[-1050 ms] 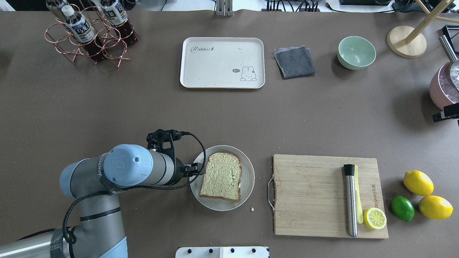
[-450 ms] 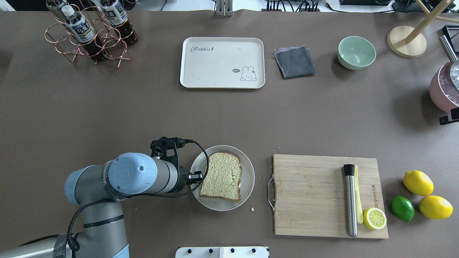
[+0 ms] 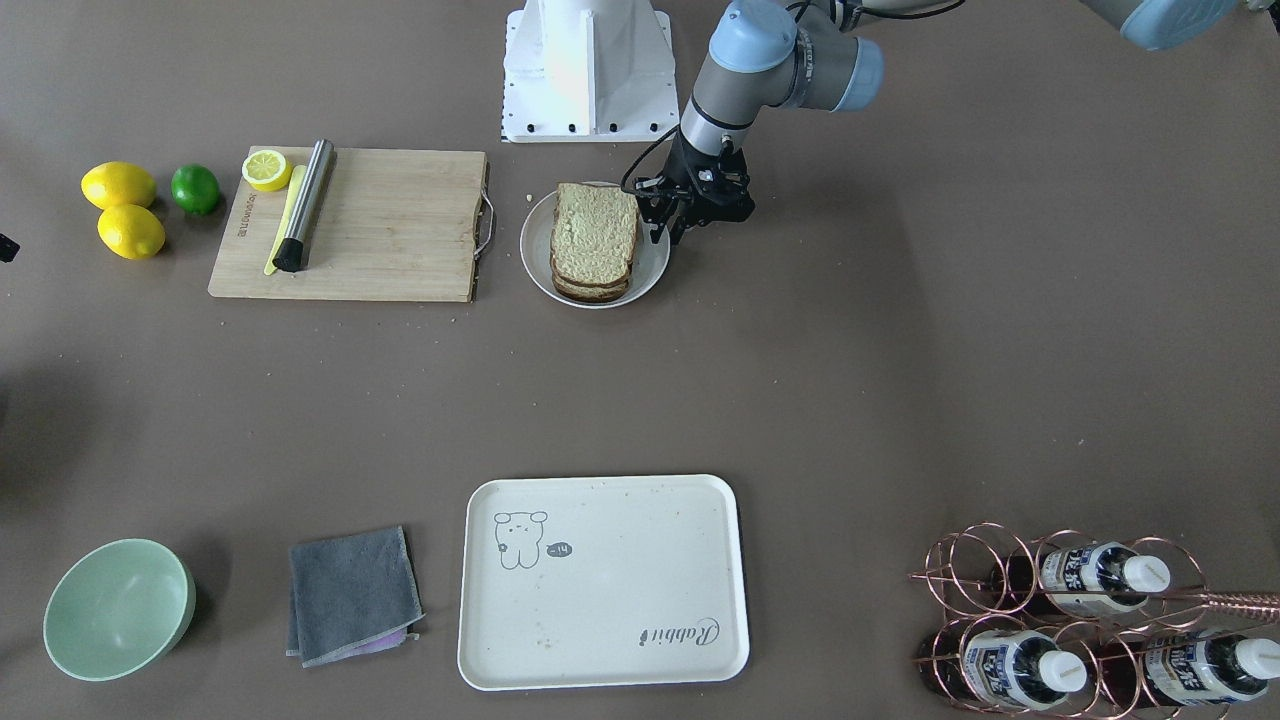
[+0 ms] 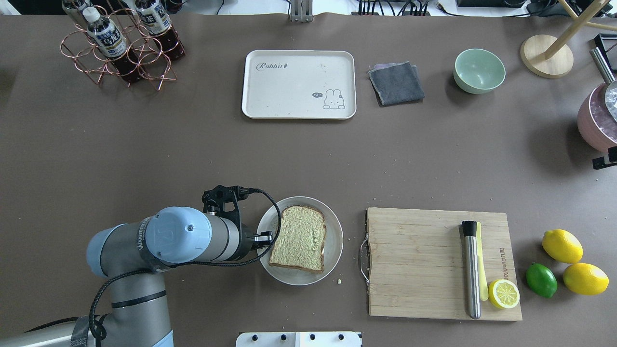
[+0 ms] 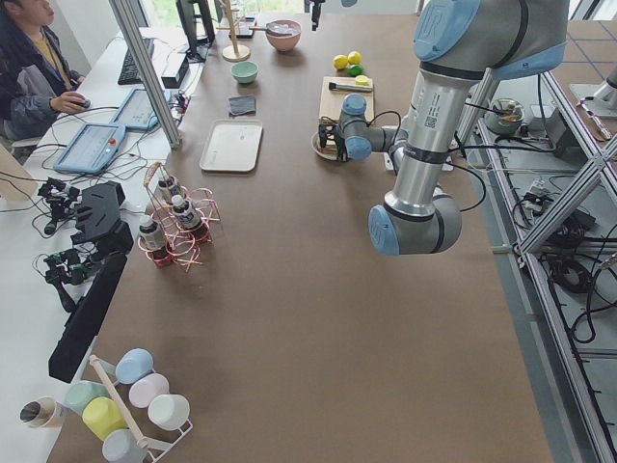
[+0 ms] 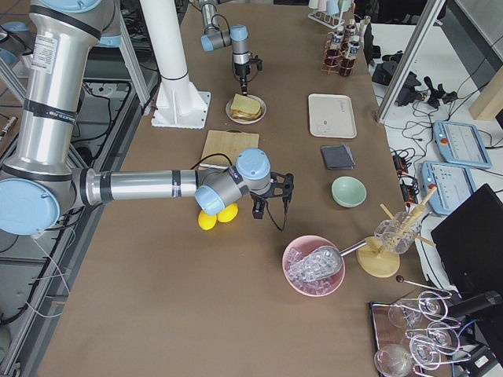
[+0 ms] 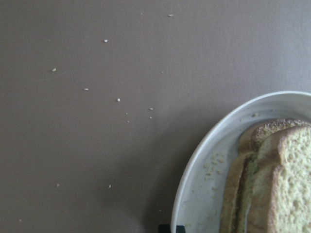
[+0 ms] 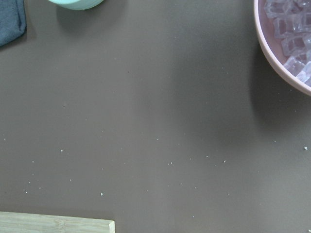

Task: Make sandwich and place on tray

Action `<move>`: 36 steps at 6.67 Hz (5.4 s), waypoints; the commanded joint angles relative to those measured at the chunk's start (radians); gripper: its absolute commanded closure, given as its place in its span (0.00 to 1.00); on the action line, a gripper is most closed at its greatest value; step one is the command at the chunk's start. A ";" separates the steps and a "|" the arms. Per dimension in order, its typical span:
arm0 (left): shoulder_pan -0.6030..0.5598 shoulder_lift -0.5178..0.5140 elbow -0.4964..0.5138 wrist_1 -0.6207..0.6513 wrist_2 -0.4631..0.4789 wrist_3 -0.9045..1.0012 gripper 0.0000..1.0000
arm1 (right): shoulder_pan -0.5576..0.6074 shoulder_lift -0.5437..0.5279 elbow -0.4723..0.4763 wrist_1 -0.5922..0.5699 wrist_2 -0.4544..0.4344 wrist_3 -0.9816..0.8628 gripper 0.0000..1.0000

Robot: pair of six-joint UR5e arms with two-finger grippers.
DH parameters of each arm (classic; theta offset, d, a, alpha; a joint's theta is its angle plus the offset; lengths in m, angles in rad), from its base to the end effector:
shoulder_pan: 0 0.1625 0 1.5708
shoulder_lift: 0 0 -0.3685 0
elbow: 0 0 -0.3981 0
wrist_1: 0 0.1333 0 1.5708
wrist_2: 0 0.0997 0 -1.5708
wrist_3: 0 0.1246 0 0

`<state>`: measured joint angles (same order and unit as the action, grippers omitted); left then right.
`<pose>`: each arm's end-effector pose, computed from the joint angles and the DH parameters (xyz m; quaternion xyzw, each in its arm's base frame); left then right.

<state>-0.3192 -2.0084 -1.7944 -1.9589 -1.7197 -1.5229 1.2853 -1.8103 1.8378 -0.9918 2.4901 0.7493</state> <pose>0.5592 -0.3057 0.2268 0.0279 0.5029 -0.0798 0.8602 -0.0898 -0.4275 0.5148 0.0232 -0.5003 0.0676 0.8629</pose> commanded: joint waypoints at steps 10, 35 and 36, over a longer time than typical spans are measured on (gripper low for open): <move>-0.472 -0.533 0.954 -0.449 -0.258 0.105 1.00 | 0.022 0.006 0.001 0.001 0.007 0.009 0.00; -1.264 0.562 -0.019 0.508 -0.692 1.807 0.04 | 0.368 0.011 -0.006 -0.590 -0.146 -0.781 0.00; -1.264 0.556 -0.016 0.508 -0.687 1.807 0.04 | 0.368 0.014 -0.002 -0.590 -0.137 -0.777 0.00</move>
<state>-1.5821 -1.4488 -1.8098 -1.4546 -2.4115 0.2844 1.6529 -1.7987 1.8324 -1.5820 2.3460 -0.0311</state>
